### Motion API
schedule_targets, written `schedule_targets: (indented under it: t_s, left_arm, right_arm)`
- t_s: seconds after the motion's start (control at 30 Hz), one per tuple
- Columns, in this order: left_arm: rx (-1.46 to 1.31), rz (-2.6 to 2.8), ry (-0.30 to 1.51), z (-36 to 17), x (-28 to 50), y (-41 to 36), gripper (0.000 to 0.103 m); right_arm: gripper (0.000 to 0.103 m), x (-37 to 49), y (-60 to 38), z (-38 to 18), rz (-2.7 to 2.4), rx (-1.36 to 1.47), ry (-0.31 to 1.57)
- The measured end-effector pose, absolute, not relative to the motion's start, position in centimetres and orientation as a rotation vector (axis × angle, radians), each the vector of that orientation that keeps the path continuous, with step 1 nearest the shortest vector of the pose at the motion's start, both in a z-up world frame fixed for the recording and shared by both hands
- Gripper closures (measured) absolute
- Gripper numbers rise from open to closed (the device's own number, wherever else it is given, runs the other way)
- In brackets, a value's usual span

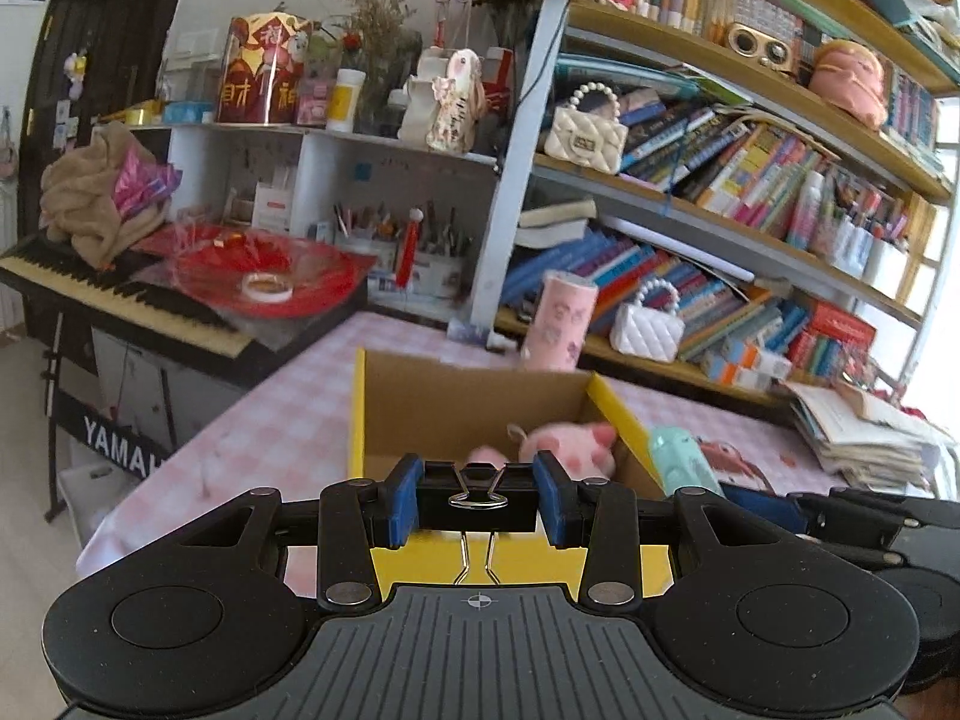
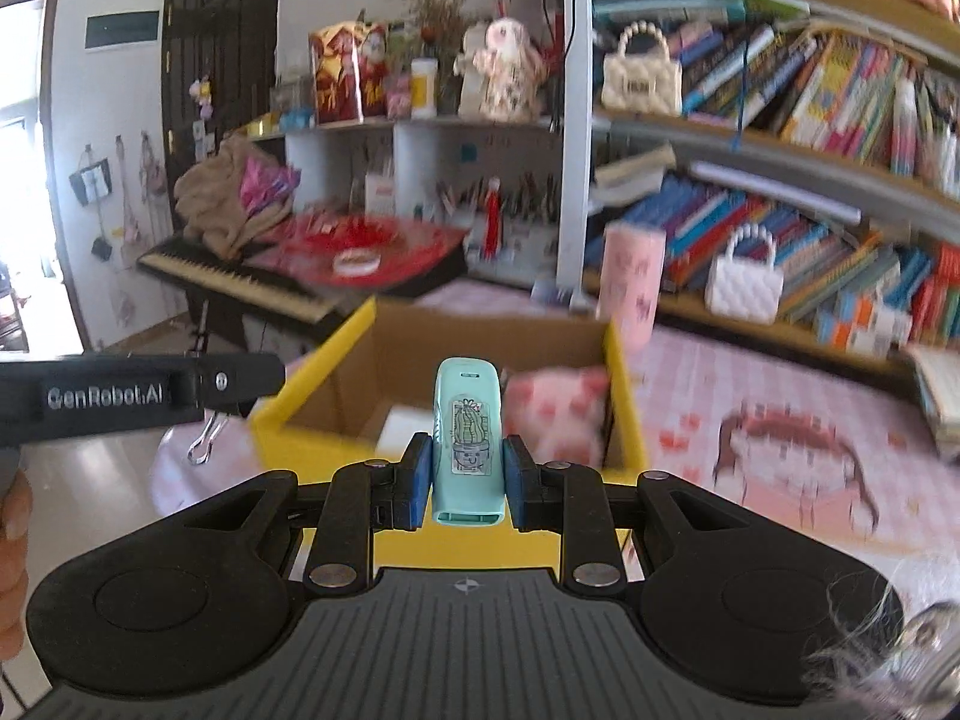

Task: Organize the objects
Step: 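Open the left tool to drop the clip while the right tool releases the USB stick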

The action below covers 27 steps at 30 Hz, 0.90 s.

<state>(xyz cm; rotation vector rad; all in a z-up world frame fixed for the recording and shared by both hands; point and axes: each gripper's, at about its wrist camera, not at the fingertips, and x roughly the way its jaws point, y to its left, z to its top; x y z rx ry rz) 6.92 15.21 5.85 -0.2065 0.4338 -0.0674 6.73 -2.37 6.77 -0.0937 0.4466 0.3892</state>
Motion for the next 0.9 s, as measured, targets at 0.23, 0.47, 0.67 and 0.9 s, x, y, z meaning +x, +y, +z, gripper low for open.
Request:
schedule_targets:
  t_s: [0.23, 0.47, 0.67, 0.9]
  left_arm:
    - [-0.194, -0.031, 0.461, 5.0, 12.5, 14.3, 0.065]
    - [-0.16, -0.01, 0.536, 2.8, 15.9, 12.6, 0.065]
    - [-0.165, -0.007, 0.59, 1.3, 17.3, 11.7, 0.065]
    - [-0.178, -0.009, 0.634, 0.4, 18.1, 11.2, 0.065]
  right_arm:
    - [0.08, 13.9, -1.6, 5.7, 0.367, -0.161, 0.509]
    - [0.08, 18.3, -1.0, 2.5, 0.413, -0.226, 0.635]
    - [0.08, 20.1, -0.7, 1.0, 0.477, -0.257, 0.707]
    - [0.078, 21.1, -1.2, 0.4, 0.517, -0.204, 0.774]
